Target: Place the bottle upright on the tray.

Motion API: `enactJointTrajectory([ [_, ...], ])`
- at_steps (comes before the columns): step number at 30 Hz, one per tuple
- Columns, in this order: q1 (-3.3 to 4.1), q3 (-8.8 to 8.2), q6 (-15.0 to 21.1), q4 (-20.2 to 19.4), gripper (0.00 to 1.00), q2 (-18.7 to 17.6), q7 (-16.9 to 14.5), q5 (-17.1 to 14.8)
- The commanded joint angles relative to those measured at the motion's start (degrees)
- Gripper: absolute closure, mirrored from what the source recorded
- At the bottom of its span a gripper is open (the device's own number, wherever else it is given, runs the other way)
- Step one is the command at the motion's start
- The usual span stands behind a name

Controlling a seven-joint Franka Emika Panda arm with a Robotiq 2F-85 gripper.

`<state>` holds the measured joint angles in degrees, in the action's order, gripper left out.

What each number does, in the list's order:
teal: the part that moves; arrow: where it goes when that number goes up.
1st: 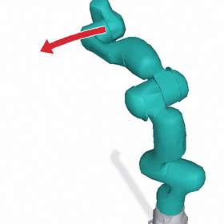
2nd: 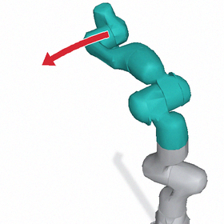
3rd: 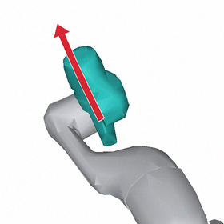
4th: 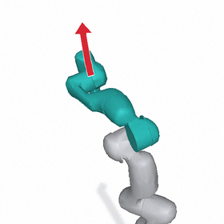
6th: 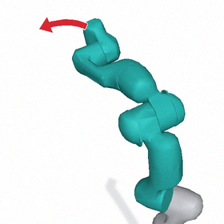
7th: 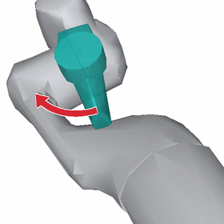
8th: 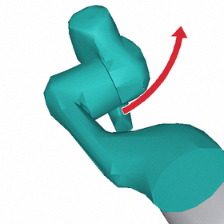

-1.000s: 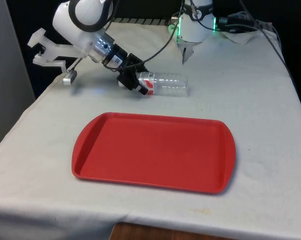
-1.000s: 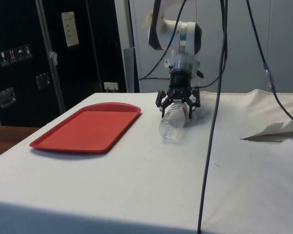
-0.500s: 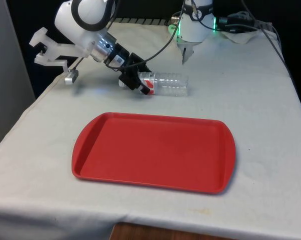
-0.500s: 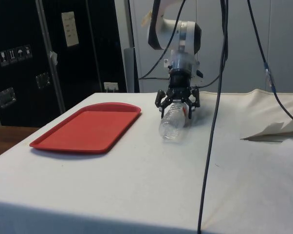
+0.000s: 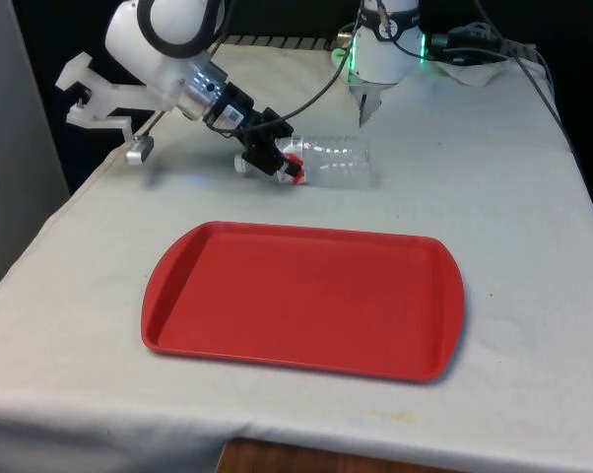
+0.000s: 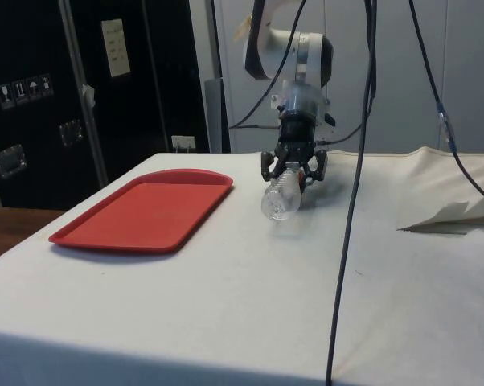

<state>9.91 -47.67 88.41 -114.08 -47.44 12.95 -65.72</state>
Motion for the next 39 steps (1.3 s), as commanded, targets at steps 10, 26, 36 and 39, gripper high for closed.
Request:
enactJointTrajectory([
  [10,0.06,-0.06,-0.11,0.0,0.67,-0.17,-0.06,-0.17],
  [26,3.15,-0.74,3.44,-2.92,0.67,5.1,2.98,2.06],
  [36,4.18,-0.86,5.27,-4.47,0.67,9.85,5.61,4.35],
  [39,3.5,-0.34,4.53,-3.95,0.67,9.8,5.61,4.53],
])
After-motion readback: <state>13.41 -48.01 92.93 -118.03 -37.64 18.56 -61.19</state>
